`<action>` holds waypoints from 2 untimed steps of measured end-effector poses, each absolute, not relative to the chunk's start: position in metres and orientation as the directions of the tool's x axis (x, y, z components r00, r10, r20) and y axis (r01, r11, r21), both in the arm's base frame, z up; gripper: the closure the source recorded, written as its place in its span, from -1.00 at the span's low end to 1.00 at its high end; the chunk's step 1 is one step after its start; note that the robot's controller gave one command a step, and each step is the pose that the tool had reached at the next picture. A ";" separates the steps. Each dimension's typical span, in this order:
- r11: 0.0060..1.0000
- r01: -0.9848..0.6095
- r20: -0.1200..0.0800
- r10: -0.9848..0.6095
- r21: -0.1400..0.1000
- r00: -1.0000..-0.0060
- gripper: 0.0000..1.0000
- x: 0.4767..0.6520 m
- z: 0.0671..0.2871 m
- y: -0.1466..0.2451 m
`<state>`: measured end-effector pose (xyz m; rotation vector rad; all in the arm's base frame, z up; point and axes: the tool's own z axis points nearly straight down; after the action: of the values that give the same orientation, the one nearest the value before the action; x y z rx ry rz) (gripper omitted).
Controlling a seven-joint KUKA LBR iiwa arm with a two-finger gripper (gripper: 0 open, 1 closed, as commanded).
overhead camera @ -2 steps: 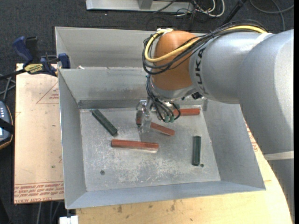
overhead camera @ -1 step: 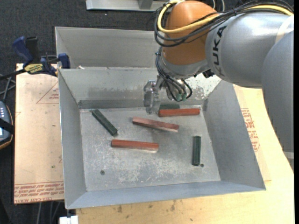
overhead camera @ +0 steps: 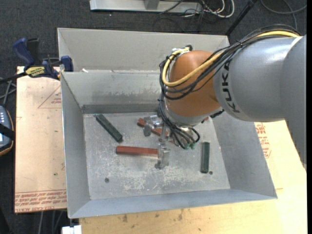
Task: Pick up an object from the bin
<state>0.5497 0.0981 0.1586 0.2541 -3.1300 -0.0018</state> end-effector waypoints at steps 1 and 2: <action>0.987 -0.161 -0.001 -0.161 0.001 -0.987 -1.00 0.550 0.159 0.098; 0.992 -0.129 -0.001 -0.129 0.002 -0.992 1.00 0.585 0.073 0.123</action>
Offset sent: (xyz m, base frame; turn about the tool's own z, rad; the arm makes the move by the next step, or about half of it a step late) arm 0.0349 0.0241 -0.0855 0.0346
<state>0.5847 0.1233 0.0728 0.2027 -3.1359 -0.0028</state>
